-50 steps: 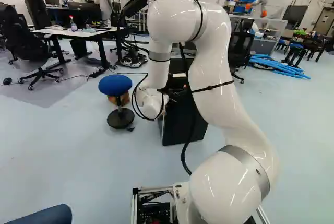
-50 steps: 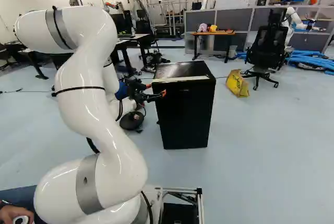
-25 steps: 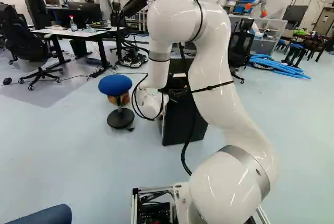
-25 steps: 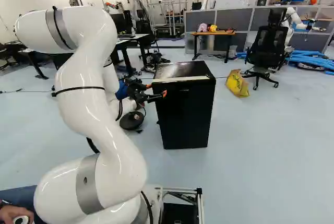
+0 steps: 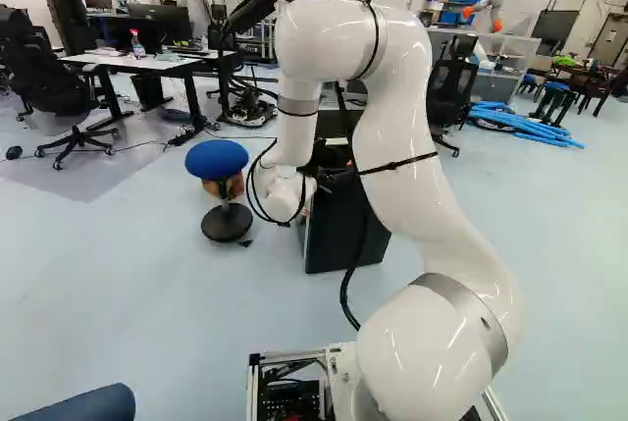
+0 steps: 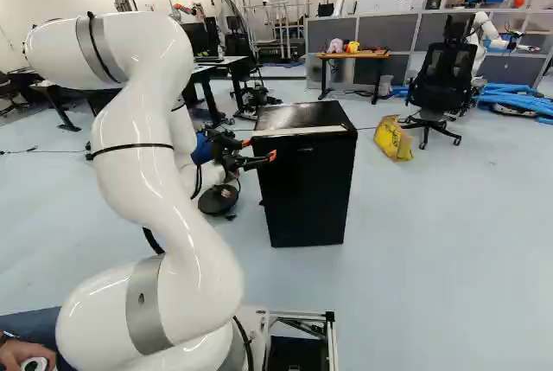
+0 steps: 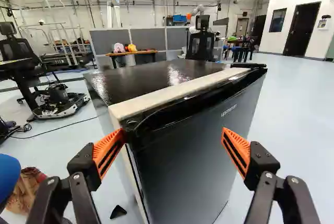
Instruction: Grab a drink from the fridge
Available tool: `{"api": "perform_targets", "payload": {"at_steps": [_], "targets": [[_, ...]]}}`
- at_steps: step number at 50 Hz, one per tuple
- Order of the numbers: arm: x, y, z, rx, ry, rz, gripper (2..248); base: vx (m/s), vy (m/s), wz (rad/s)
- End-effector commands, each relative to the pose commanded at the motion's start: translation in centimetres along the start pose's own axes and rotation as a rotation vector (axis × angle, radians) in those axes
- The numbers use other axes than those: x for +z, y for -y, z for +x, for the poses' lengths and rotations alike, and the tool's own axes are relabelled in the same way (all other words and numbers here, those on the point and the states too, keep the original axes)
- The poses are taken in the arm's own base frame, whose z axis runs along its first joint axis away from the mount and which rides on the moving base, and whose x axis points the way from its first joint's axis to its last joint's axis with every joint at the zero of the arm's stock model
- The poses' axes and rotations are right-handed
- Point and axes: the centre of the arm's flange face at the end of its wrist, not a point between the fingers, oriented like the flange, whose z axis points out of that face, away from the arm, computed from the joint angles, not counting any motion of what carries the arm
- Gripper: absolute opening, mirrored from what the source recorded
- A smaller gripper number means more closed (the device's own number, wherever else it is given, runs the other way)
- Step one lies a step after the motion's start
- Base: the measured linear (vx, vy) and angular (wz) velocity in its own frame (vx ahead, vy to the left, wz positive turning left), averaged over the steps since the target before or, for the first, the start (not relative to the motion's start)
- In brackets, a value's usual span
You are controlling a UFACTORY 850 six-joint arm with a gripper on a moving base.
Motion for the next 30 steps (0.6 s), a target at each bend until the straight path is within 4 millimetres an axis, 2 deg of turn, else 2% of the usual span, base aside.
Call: {"api": "perform_targets", "payload": {"at_steps": [30], "targets": [[-0.47, -0.05, -0.05, 0.004, 0.001, -0.034, 247, 0.0, 0.0, 0.0]]}}
